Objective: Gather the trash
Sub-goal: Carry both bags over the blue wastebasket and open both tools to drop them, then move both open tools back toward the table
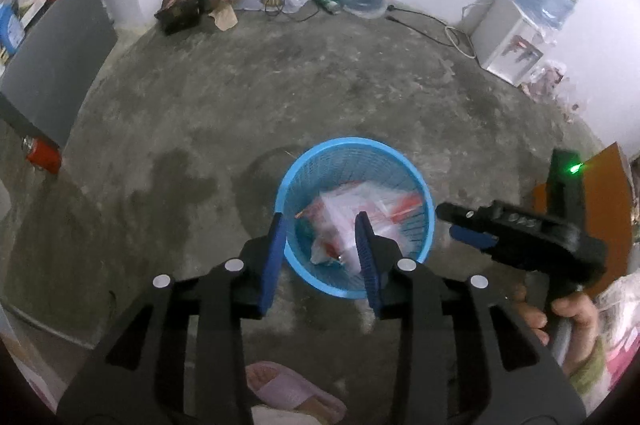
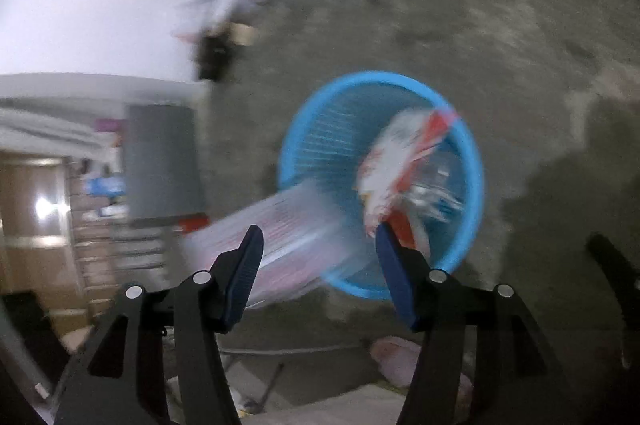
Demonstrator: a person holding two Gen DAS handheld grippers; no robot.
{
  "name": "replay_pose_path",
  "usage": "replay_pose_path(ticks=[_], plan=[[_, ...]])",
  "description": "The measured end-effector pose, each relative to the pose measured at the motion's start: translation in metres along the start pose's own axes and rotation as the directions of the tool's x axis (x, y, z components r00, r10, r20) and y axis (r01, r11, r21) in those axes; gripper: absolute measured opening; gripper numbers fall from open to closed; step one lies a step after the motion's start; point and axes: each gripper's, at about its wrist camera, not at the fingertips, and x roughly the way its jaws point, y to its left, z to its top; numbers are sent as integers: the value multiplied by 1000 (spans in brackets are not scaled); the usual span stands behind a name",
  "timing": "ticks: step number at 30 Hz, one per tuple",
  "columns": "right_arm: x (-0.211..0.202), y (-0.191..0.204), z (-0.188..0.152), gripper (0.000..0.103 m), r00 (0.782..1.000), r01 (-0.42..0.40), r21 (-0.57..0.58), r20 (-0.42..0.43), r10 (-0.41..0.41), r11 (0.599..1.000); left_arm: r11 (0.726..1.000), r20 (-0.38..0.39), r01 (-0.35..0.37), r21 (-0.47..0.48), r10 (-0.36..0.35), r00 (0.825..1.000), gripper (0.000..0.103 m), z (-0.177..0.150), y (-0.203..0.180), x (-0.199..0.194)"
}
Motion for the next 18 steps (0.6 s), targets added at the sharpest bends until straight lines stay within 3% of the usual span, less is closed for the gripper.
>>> replay_pose_path(ticks=[6, 11, 15, 18], plan=[[-32, -6, -18, 57, 995, 7, -16, 104, -5, 1000, 997, 70, -25, 66, 20, 997, 49, -11, -7, -44], [-67, 21, -43, 57, 981, 78, -114, 185, -56, 990, 998, 146, 17, 56, -26, 989, 56, -20, -7, -97], [-93, 54, -70, 63, 965, 161, -249, 244, -99, 955, 998, 230, 30, 55, -42, 972, 64, -40, -1, -148], [-111, 80, -95, 74, 950, 211, -348, 294, -107, 914, 999, 267, 42, 28, -48, 962, 66, -59, 13, -183]])
